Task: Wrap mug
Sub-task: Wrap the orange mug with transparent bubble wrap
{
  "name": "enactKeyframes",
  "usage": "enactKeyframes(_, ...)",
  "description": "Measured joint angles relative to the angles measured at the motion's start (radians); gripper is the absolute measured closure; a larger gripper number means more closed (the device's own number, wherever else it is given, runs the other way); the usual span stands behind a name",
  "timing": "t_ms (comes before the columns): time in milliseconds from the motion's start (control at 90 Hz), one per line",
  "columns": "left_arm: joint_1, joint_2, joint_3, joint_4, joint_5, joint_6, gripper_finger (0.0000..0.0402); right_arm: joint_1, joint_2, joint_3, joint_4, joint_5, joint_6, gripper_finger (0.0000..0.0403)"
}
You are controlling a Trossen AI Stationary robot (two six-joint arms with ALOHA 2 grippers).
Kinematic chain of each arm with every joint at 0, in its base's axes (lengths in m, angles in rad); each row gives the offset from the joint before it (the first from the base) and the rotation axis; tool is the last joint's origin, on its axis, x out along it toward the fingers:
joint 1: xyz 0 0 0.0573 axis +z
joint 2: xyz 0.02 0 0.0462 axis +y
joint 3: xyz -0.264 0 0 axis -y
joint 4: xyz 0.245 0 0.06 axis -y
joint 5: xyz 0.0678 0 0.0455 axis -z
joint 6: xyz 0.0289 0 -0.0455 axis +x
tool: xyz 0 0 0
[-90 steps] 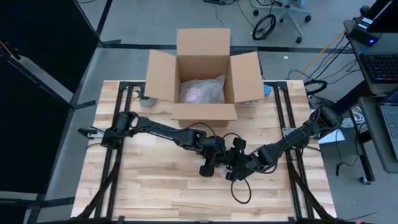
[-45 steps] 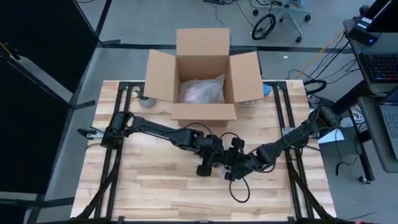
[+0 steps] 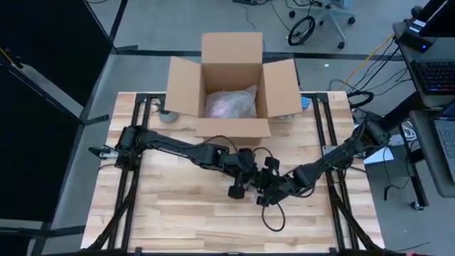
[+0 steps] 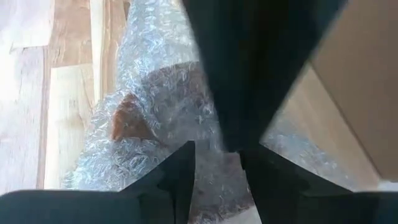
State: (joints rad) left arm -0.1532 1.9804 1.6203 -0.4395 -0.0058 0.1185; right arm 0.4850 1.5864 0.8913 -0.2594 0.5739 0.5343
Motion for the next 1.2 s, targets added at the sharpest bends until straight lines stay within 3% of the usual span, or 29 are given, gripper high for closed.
enactKeyframes(700,0.004,0.143,-0.023,0.001,0.047,-0.007,0.0401,0.002,-0.012,-0.002,-0.001,-0.004,0.005,0.0282)
enactKeyframes(900,0.006,0.149,-0.025,0.048,0.066,-0.009,0.0401,0.0,-0.037,0.089,-0.159,-0.048,0.017,0.0282)
enactKeyframes(1200,0.002,0.131,-0.029,0.051,0.067,-0.008,0.0402,0.014,-0.039,0.175,-0.4,-0.033,0.23,0.0255)
